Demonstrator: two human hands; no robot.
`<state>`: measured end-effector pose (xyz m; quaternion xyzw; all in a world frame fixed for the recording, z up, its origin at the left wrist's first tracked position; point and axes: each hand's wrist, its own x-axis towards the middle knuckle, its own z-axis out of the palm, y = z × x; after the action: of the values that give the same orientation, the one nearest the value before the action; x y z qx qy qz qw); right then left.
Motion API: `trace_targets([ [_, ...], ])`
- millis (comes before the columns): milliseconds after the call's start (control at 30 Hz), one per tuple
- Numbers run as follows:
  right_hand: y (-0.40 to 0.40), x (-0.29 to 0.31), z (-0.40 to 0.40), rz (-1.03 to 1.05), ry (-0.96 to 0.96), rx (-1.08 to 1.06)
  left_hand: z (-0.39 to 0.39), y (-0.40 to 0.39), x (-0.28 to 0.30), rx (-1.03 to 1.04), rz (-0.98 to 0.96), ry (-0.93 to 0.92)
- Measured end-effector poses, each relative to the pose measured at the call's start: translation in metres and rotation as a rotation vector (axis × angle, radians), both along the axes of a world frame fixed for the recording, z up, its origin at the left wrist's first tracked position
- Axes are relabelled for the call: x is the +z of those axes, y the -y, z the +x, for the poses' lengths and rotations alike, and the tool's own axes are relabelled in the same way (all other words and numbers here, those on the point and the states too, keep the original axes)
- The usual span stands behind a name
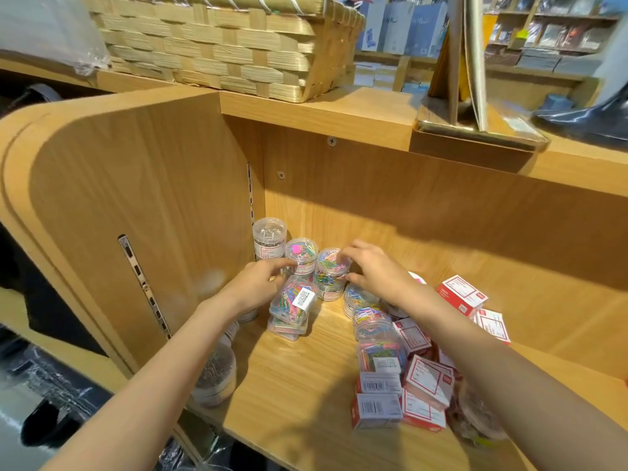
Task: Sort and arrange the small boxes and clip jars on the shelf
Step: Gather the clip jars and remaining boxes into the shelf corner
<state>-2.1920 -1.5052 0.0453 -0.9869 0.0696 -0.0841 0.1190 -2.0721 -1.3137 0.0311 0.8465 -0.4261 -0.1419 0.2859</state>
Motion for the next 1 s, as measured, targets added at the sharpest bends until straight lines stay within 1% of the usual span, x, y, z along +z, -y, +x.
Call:
trace_targets([
  [100,-0.002,0.002,0.003,0.004,0.028,-0.016,-0.001,-0.002,0.001,0.035,-0.026,0.013],
  [200,0.005,0.008,-0.016,0.035,0.07,-0.086,-0.009,-0.008,0.005,0.01,-0.13,0.082],
  [233,0.006,0.01,-0.028,0.04,0.049,-0.087,-0.014,-0.01,0.007,-0.034,-0.147,0.109],
  [267,0.006,0.012,-0.04,0.026,-0.016,-0.065,-0.019,-0.012,0.007,-0.081,-0.144,0.137],
  [333,0.002,0.013,-0.059,-0.069,-0.19,-0.011,-0.025,-0.015,0.004,-0.151,-0.091,0.173],
  [367,-0.001,0.013,-0.063,-0.12,-0.237,0.006,-0.027,-0.015,0.002,-0.17,-0.061,0.183],
  [467,-0.01,0.012,-0.063,-0.181,-0.274,0.047,-0.031,-0.013,-0.004,-0.176,-0.071,0.169],
  [600,-0.013,0.003,-0.067,-0.297,-0.253,0.103,-0.034,-0.015,-0.008,-0.124,-0.095,0.152],
  [667,-0.007,0.001,-0.07,-0.308,-0.28,0.114,-0.035,-0.017,-0.012,-0.101,-0.089,0.129],
  [767,0.002,0.001,-0.069,-0.25,-0.292,0.125,-0.039,-0.018,-0.016,-0.071,-0.107,0.109],
  [800,0.004,0.002,-0.069,-0.2,-0.254,0.121,-0.04,-0.018,-0.016,-0.065,-0.108,0.108],
  [900,0.007,0.013,-0.068,0.086,-0.027,0.038,-0.043,-0.017,-0.018,-0.051,-0.12,0.089],
  [933,0.008,0.017,-0.064,0.15,0.016,0.004,-0.044,-0.018,-0.018,-0.046,-0.128,0.077],
  [967,0.009,0.02,-0.06,0.169,0.016,-0.024,-0.045,-0.018,-0.019,-0.04,-0.137,0.066],
  [1000,0.011,0.021,-0.054,0.143,-0.015,-0.048,-0.046,-0.019,-0.019,-0.036,-0.14,0.058],
])
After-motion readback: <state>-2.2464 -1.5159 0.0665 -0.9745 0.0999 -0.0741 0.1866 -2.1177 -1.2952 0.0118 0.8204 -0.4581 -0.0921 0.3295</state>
